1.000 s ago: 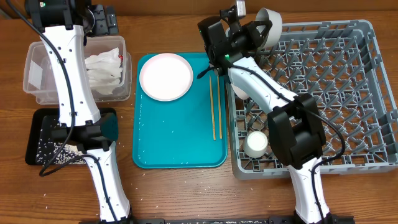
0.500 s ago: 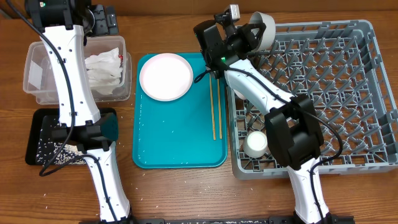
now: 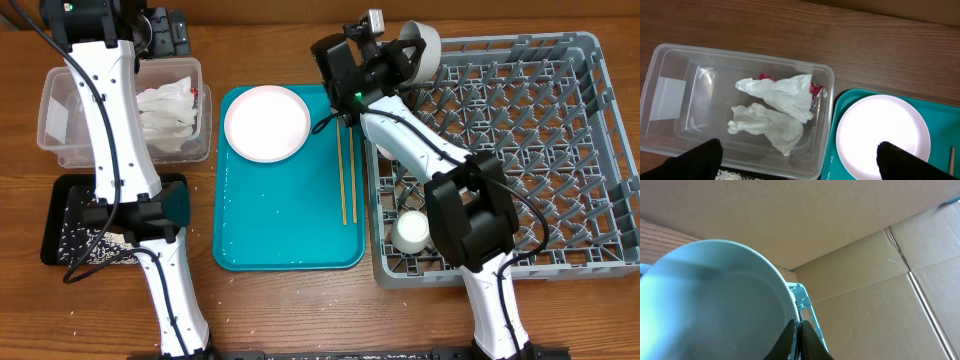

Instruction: Sort waste into correct bins and load items into the dishwasher

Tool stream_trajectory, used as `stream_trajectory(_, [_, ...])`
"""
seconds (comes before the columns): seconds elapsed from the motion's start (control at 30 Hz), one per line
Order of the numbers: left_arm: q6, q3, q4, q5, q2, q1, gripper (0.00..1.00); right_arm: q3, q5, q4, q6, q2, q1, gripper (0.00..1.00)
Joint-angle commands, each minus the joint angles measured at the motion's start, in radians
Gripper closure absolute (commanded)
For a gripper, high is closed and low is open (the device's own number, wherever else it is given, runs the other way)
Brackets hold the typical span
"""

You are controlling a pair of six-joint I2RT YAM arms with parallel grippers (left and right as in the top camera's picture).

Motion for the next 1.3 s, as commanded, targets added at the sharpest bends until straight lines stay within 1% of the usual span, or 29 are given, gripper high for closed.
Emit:
stream_trajectory(0.0, [0.0, 0.021, 0.001, 0.008, -0.025, -0.008, 0.0, -0.006, -0.001, -0.004, 0.001, 0.015, 0.007, 0.96])
stream_trajectory(0.37, [0.0, 0.021, 0.001, 0.008, -0.025, -0.008, 0.0, -0.006, 0.0, -0.008, 0.0, 0.015, 0.041, 0.95])
stream_trajectory(0.4, [0.0, 0.021, 0.001, 0.008, -0.025, -0.008, 0.0, -0.006, 0.0, -0.008, 0.0, 0.015, 0.045, 0.92])
stream_trajectory(0.43, [0.0, 0.021, 0.001, 0.008, -0.025, -0.008, 0.0, -0.006, 0.004, -0.007, 0.0, 0.015, 0.05, 0.86])
stream_trajectory(0.47, [0.0, 0.021, 0.001, 0.008, -0.025, -0.008, 0.0, -0.006, 0.009, -0.007, -0.001, 0.015, 0.056, 0.73])
stream_trajectory(0.57, [0.0, 0.021, 0.001, 0.008, -0.025, -0.008, 0.0, -0.006, 0.038, -0.001, -0.004, 0.015, 0.069, 0.55])
stream_trajectory(0.67, [0.0, 0.021, 0.001, 0.008, -0.025, -0.008, 0.0, -0.003, 0.067, 0.056, -0.023, 0.015, 0.08, 0.37])
stream_trajectory(0.7, [0.0, 0.021, 0.001, 0.008, -0.025, -0.008, 0.0, -0.002, 0.067, 0.092, -0.05, 0.012, 0.084, 0.34])
stream_trajectory(0.83, [0.0, 0.021, 0.001, 0.008, -0.025, -0.008, 0.0, -0.002, 0.052, 0.319, -0.217, -0.007, 0.099, 0.31])
stream_trajectory(0.87, [0.0, 0.021, 0.001, 0.008, -0.025, -0.008, 0.0, -0.002, 0.04, 0.443, -0.307, -0.02, 0.105, 0.3])
stream_trajectory(0.9, [0.0, 0.021, 0.001, 0.008, -0.025, -0.008, 0.0, -0.002, 0.034, 0.508, -0.353, -0.026, 0.108, 0.27])
stream_trajectory(0.97, [0.0, 0.021, 0.001, 0.008, -0.025, -0.008, 0.0, -0.002, 0.018, 0.676, -0.468, -0.039, 0.117, 0.15])
stream_trajectory(1.07, [-0.001, 0.021, 0.001, 0.008, -0.025, -0.008, 0.0, -0.002, 0.005, 0.843, -0.574, -0.044, 0.134, 0.06])
stream_trajectory(1.1, [0.0, 0.021, 0.001, 0.008, -0.025, -0.008, 0.0, -0.002, 0.001, 0.864, -0.579, -0.044, 0.139, 0.05])
stream_trajectory(1.17, [0.0, 0.021, 0.001, 0.008, -0.025, -0.008, 0.0, -0.002, -0.013, 0.855, -0.56, -0.043, 0.15, 0.04])
stream_trajectory(1.23, [0.0, 0.021, 0.001, 0.008, -0.025, -0.008, 0.0, -0.002, -0.031, 0.794, -0.498, -0.043, 0.156, 0.04])
stream_trajectory(1.27, [0.0, 0.021, 0.001, 0.008, -0.025, -0.008, 0.0, -0.002, -0.052, 0.737, -0.45, -0.043, 0.161, 0.03])
